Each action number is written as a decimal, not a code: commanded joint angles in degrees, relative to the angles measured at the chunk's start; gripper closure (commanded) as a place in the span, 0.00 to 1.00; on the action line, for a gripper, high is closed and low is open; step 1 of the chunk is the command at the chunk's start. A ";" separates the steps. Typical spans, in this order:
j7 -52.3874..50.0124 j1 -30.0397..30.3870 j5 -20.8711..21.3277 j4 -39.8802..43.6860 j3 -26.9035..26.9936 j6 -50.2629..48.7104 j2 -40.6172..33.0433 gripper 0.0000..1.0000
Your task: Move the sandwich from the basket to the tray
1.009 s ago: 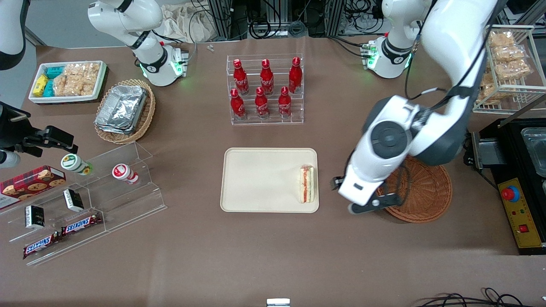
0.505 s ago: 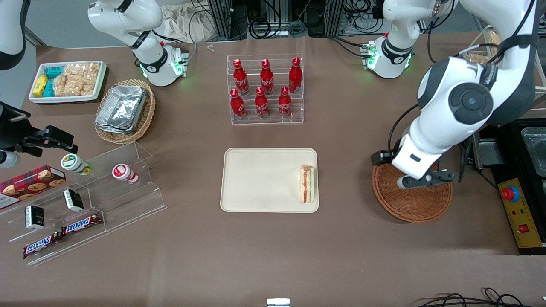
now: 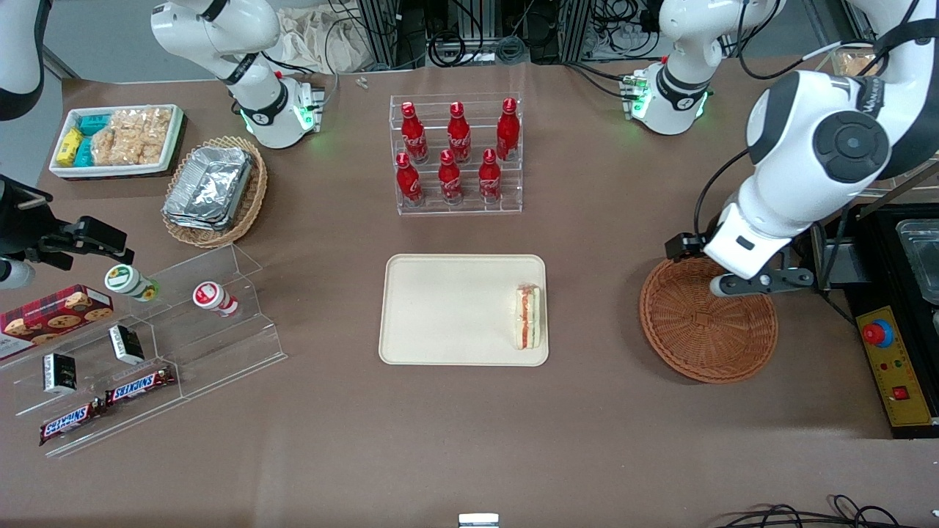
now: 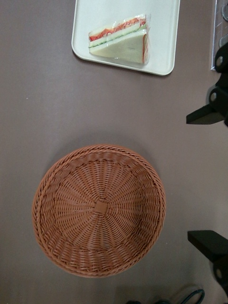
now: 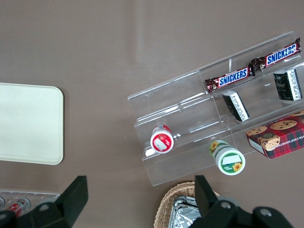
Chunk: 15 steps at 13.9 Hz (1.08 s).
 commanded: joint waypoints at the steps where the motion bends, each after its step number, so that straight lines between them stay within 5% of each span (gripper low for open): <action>1: 0.47 0.64 -1.26 0.43 -0.35 -0.62 -0.70 0.00; 9: 1.00 0.03 -1.09 6.16 0.61 -6.44 3.35 0.00; 12: 1.17 -8.73 -1.35 6.25 10.85 -6.44 3.18 0.00; 15: 2.05 -10.35 -0.91 6.51 12.22 -6.35 3.70 0.00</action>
